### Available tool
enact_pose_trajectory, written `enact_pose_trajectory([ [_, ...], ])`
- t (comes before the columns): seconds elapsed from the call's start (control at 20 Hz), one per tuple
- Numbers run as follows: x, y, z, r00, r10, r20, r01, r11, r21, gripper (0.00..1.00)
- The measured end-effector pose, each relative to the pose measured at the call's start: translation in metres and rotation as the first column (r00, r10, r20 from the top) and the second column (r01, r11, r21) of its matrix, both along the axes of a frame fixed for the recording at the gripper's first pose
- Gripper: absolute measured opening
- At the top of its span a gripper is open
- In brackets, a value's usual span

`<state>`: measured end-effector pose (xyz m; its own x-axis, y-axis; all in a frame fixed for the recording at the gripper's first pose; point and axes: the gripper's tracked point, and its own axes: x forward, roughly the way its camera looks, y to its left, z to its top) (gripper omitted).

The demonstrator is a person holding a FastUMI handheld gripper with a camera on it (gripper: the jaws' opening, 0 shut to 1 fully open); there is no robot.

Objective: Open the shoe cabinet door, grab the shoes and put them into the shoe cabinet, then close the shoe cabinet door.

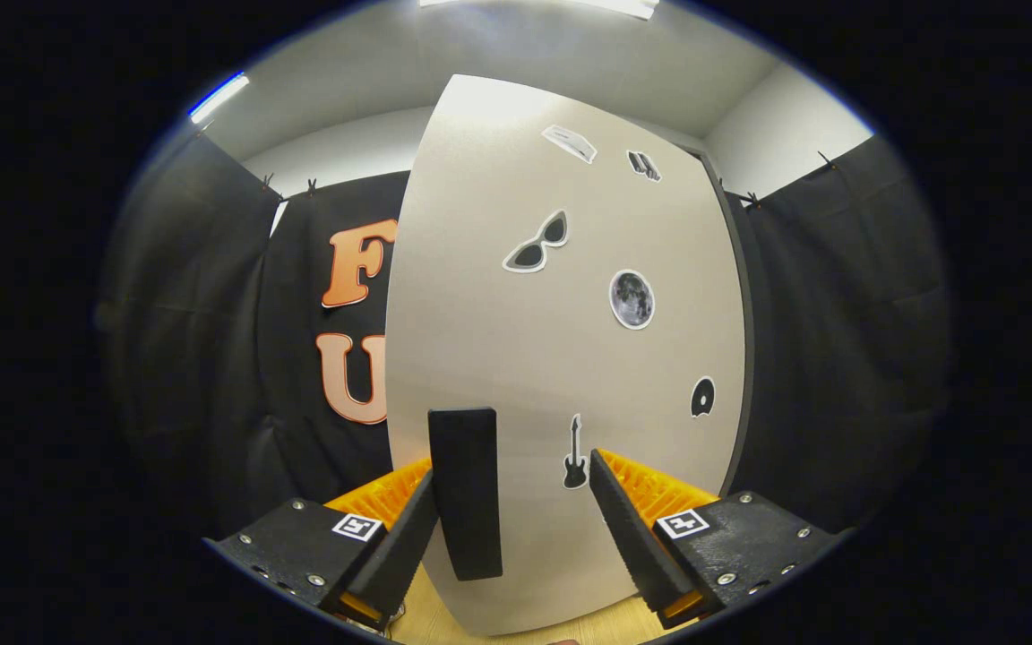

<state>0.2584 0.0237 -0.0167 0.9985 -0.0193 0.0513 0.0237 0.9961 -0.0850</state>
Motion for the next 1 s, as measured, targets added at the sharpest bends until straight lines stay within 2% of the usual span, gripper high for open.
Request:
enact_pose_trajectory([
  [0.5, 0.011, 0.012, -0.001, 1.0, 0.007, -0.017, -0.006, 1.0, 0.008, 0.96],
  [0.7, 0.006, 0.017, 0.013, 1.0, 0.014, 0.024, -0.014, 1.0, 0.013, 0.96],
  [1.0, 0.005, 0.023, 0.014, 1.0, 0.024, 0.016, -0.024, 1.0, 0.005, 0.96],
])
